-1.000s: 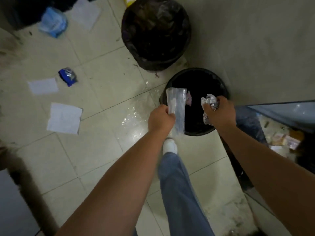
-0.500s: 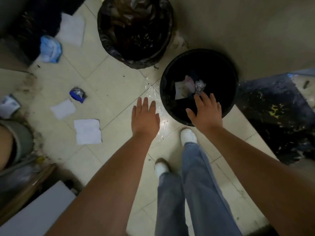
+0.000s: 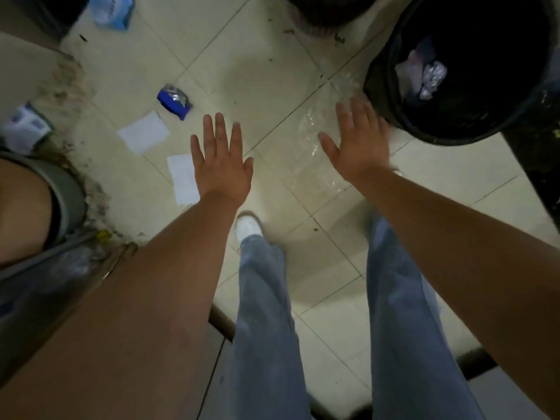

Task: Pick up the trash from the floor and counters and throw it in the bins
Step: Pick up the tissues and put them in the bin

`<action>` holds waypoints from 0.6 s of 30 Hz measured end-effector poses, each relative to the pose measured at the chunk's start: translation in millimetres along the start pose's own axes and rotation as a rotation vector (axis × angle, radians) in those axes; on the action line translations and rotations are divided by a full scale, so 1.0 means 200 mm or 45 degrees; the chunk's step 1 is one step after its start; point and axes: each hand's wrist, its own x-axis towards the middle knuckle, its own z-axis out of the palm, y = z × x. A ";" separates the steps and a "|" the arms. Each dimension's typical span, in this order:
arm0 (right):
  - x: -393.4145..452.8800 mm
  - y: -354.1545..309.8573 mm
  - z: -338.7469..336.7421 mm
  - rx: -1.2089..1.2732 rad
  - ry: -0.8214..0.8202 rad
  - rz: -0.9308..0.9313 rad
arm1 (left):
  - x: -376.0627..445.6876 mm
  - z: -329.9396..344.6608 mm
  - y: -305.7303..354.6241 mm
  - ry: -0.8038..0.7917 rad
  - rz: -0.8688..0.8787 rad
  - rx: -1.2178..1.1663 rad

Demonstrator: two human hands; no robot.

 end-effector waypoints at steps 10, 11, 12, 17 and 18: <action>-0.18 -0.35 0.78 -0.082 -0.227 0.195 | 0.00 0.69 -0.51 -0.094 -0.016 -0.132; -0.12 -0.34 0.86 -0.094 -0.238 0.198 | 0.05 0.79 -0.52 -0.124 -0.049 -0.164; -0.04 -0.32 0.95 -0.094 -0.237 0.203 | 0.10 0.89 -0.52 -0.148 -0.086 -0.210; 0.42 -0.22 1.38 0.053 -0.184 0.357 | 0.48 1.42 -0.49 -0.183 -0.232 -0.462; 0.51 -0.20 1.46 0.093 -0.149 0.389 | 0.55 1.52 -0.49 -0.181 -0.246 -0.497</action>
